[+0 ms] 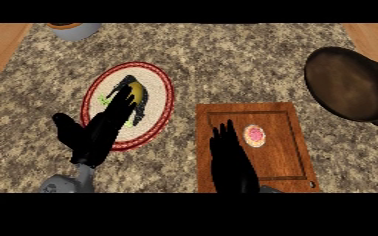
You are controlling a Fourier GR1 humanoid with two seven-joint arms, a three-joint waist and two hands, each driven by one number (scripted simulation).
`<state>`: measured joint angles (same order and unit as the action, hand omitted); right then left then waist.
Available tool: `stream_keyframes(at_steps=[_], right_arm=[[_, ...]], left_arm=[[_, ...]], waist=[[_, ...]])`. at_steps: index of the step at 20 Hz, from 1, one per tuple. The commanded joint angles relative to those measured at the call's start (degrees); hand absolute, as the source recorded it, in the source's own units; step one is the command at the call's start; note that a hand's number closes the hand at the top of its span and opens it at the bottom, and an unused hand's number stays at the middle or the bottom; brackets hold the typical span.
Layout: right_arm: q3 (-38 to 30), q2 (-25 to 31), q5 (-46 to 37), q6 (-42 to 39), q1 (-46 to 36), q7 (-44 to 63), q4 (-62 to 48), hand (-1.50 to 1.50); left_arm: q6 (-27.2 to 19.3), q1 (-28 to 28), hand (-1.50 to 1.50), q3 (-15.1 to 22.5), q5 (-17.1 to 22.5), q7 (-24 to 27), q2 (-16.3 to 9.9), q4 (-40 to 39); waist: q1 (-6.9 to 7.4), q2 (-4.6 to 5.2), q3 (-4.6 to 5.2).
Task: Pick the cupcake from the cutting board and place it in the pan
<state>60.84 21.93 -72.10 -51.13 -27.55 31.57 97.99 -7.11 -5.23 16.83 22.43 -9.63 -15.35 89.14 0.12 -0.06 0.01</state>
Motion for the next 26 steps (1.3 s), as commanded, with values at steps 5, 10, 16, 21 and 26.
stream_keyframes(at_steps=[5, 10, 16, 21, 26], right_arm=[[-4.59, 2.72, -4.83, 1.8, -0.49, -6.84, -0.44, -1.5], [-4.74, 3.77, -8.74, 7.0, 2.19, -8.63, -3.74, -1.5], [-6.97, 0.75, -10.94, 12.05, 0.14, -15.01, -10.84, 1.5], [-2.09, 2.8, -17.14, 20.61, -0.76, -18.79, -15.08, 1.5], [-23.35, -6.33, -6.04, 20.1, 4.96, -7.06, -16.43, 1.5]], left_arm=[[3.93, 2.11, 0.0, -2.76, -0.76, -0.45, 0.1, 1.38], [3.65, 4.01, 0.0, -1.25, -4.65, 4.05, 3.41, -2.36], [2.86, 0.84, 0.0, -4.83, -3.0, -3.51, 2.83, 1.79], [6.12, 0.46, 0.0, -4.99, -3.07, -0.85, 3.18, -1.78], [3.85, 1.54, 0.0, -5.04, -4.41, 0.59, 4.03, -0.9]], waist=[[0.1, 0.01, 0.0], [0.06, 0.04, 0.0], [0.22, 0.05, -0.01], [0.22, 0.13, -0.01], [-2.21, 0.36, -0.25]])
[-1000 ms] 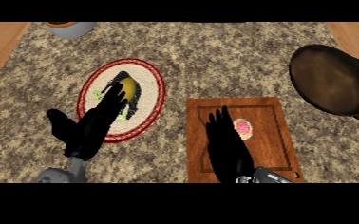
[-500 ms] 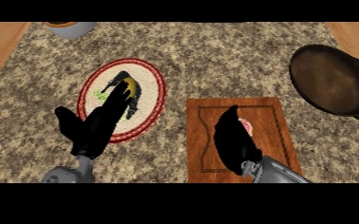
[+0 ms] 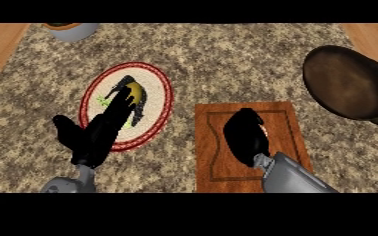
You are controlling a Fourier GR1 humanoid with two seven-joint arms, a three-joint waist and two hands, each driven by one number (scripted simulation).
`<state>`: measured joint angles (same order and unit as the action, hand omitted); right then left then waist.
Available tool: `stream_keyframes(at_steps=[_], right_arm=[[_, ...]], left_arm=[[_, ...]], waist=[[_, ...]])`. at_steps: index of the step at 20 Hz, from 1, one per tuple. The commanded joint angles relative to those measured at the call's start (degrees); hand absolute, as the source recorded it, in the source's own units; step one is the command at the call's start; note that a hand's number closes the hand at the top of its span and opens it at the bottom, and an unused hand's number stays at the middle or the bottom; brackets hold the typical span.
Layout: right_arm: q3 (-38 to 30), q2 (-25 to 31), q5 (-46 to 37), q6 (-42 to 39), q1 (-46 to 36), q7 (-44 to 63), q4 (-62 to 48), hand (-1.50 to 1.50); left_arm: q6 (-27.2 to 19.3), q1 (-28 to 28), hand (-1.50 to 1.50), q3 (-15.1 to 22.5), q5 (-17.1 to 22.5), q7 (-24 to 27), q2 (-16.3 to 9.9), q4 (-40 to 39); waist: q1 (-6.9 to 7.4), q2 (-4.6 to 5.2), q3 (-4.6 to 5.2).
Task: Pick the cupcake from the cutting board and place it in the pan
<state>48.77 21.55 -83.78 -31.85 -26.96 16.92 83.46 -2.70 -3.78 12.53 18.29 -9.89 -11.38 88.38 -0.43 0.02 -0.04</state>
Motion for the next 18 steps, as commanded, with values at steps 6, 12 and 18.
stream_keyframes(at_steps=[6, 12, 18], right_arm=[[-31.94, -21.0, 15.23, 7.85, 10.06, 24.78, -3.06, 1.5], [-31.4, -20.27, 5.71, 23.89, 5.45, 35.84, 0.44, 1.5], [-33.76, -21.51, 5.83, 32.65, 0.05, 38.55, 7.5, 1.5]], left_arm=[[-1.01, 0.73, 0.0, -1.14, -0.17, 0.1, -0.4, 1.04], [1.01, -0.47, 0.0, -2.67, 1.62, -0.78, -1.1, -0.04], [2.0, -0.14, 0.0, -1.77, 0.95, -1.2, -1.21, 0.39]], waist=[[-2.15, 0.28, -0.22], [0.06, -0.09, 0.04], [0.65, -0.06, 0.02]])
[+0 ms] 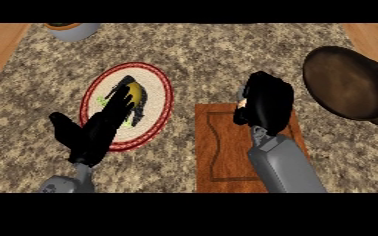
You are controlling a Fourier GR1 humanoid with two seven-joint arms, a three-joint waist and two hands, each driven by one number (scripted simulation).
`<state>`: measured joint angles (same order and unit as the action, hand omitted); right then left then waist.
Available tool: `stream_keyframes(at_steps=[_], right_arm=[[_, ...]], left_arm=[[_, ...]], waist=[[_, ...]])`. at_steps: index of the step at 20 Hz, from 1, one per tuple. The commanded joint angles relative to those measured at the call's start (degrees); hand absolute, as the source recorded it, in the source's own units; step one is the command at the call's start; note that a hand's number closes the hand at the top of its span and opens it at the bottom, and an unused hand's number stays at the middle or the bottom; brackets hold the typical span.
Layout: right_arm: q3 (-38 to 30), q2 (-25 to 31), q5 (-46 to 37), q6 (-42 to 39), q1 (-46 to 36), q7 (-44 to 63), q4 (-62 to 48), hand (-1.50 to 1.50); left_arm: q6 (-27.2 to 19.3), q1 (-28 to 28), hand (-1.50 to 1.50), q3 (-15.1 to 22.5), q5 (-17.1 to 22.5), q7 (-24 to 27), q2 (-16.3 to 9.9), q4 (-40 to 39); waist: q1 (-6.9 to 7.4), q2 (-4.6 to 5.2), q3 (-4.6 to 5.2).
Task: Pick the cupcake from the cutting board and place it in the pan
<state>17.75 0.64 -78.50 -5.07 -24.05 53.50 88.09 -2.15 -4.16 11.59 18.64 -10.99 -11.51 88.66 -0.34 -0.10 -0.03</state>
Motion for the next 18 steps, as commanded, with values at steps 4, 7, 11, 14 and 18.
stream_keyframes(at_steps=[4, 7, 11, 14, 18], right_arm=[[-3.15, -0.62, 2.92, 16.73, 2.11, 1.55, 8.3, 1.5], [-7.2, -0.2, 6.25, 18.27, 2.73, -1.4, 11.47, 1.5], [-15.7, 2.61, 15.46, 26.97, 4.11, -9.85, 4.14, 1.5], [-16.81, 4.36, 13.36, 27.37, 3.6, -12.12, -1.83, 1.5], [-23.49, 11.84, 17.48, 32.5, 2.82, -21.25, -12.04, 1.5]], left_arm=[[-0.47, -0.27, 0.0, 0.06, -1.25, 0.53, 0.7, -0.3], [0.1, -0.66, 0.0, 0.58, -1.44, 1.16, 2.06, -2.76], [-0.7, 0.22, 0.0, 0.81, -1.81, -1.85, 1.69, 1.9], [1.14, -1.83, 0.0, -1.05, -2.17, -1.48, 1.65, -1.59], [0.77, 0.55, 0.0, 0.7, -3.59, 0.6, 2.55, -0.26]], waist=[[0.25, 0.06, -0.04], [-0.14, 0.08, 0.0], [0.62, 0.24, -0.04], [0.52, 0.18, 0.02], [0.92, 0.36, -0.03]])
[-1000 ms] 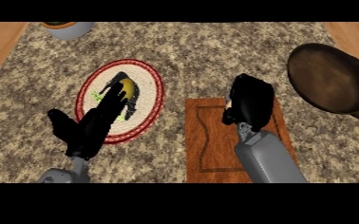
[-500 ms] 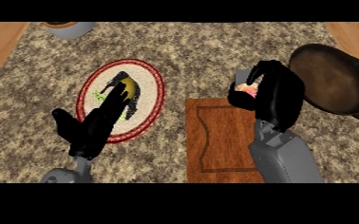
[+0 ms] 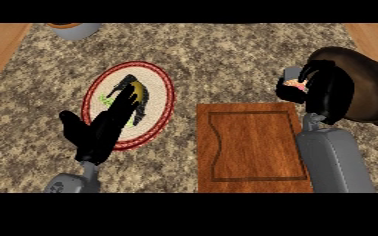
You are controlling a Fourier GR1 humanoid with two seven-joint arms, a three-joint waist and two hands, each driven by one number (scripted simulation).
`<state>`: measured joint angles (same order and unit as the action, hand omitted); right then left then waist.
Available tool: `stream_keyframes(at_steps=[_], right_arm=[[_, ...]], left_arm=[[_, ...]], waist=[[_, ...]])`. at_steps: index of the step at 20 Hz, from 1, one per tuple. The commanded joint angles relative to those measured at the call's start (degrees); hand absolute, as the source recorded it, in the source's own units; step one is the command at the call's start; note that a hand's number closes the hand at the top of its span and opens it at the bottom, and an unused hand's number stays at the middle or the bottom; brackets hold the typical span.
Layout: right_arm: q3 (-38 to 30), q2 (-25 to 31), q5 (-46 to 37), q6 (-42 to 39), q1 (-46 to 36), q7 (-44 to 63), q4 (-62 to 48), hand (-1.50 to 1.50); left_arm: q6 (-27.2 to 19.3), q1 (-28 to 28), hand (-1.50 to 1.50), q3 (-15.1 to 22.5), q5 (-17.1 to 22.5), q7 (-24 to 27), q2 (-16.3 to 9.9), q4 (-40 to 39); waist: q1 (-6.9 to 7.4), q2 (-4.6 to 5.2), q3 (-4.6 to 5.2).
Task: Pick the cupcake from the cutting board and place it in the pan
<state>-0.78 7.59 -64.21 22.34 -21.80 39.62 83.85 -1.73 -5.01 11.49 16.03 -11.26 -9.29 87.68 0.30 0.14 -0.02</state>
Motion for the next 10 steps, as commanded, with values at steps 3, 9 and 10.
stream_keyframes(at_steps=[3, 9, 10], right_arm=[[-6.65, 5.84, 1.9, 8.18, -2.97, -9.11, -14.79, 1.5], [-13.38, 9.3, 1.58, 22.95, -7.29, -14.19, -30.21, 1.5], [-15.14, 11.97, 3.06, 22.83, -9.44, -15.29, -31.81, 1.5]], left_arm=[[-0.2, 1.42, 0.0, 0.59, -1.59, 1.49, 1.97, -0.9], [-0.05, -0.21, 0.0, 0.78, -2.23, -0.24, 2.03, 0.55], [3.02, -1.53, 0.0, -2.32, 1.14, -1.66, -0.48, 0.18]], waist=[[0.2, 0.04, 0.0], [0.63, 0.23, -0.05], [0.7, 0.27, -0.05]])
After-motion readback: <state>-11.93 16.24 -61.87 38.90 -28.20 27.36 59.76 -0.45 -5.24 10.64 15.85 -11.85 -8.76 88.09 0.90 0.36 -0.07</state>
